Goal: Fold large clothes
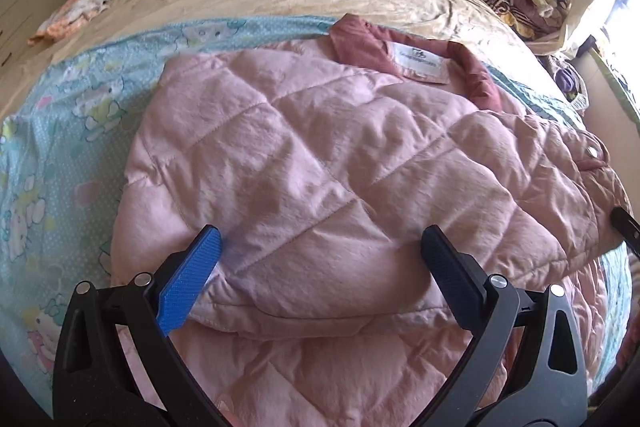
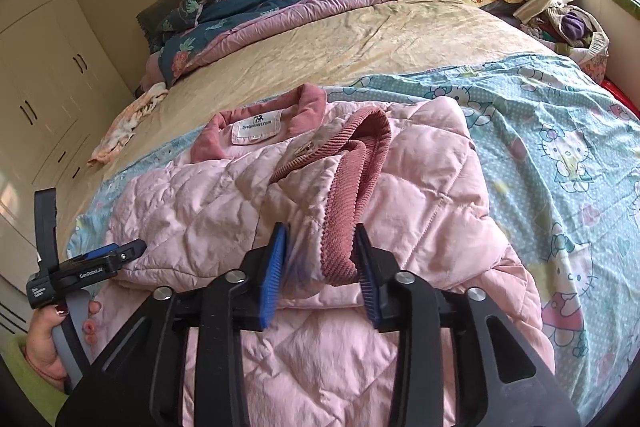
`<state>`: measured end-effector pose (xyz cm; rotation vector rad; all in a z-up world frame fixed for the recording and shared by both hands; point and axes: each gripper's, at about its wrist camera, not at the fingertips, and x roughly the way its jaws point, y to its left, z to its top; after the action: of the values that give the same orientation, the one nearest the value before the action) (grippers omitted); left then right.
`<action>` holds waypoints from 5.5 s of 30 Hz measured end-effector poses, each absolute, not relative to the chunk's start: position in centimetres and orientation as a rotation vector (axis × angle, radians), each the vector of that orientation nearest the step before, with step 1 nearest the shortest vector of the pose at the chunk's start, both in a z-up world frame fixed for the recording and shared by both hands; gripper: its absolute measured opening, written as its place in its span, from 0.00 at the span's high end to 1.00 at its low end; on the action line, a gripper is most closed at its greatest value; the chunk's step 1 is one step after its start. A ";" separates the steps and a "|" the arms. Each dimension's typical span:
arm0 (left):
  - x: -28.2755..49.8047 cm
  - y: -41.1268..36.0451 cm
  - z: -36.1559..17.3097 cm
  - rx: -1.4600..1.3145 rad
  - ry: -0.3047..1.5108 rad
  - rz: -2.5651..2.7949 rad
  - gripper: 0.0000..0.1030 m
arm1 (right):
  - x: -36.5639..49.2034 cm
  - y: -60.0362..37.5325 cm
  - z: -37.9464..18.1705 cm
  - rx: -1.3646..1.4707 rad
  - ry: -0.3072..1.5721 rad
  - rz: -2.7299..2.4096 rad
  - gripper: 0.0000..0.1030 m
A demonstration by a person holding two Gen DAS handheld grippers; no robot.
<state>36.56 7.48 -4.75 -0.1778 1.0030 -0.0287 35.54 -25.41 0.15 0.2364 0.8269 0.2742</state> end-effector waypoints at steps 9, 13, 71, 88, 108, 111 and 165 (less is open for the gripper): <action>37.5 7.8 -6.6 -0.167 1.035 0.003 0.08 | 34.6 -25.6 2.2 0.195 0.755 0.233 0.48; 37.7 8.0 -7.1 -0.170 1.029 0.002 0.08 | 35.0 -23.5 2.8 0.151 0.759 0.284 0.40; 29.7 6.9 0.1 -0.174 0.894 -0.043 0.08 | 34.4 -17.7 -3.6 0.081 0.989 0.335 0.11; 26.3 6.2 2.7 -0.198 0.848 -0.062 0.08 | 29.7 -20.2 2.5 0.134 0.868 0.363 0.04; 22.5 6.0 6.1 -0.214 0.772 -0.088 0.08 | 25.0 -21.6 7.7 0.164 0.749 0.392 0.04; 22.0 6.1 6.6 -0.223 0.760 -0.093 0.08 | 24.3 -21.8 8.3 0.166 0.733 0.393 0.04; 12.6 5.4 3.7 -0.182 0.738 -0.078 0.08 | 14.0 -25.5 7.5 0.114 0.662 0.360 0.04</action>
<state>12.55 5.38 3.69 -0.1825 0.7378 -0.0777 13.97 -25.46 7.52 0.1137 0.6621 0.3602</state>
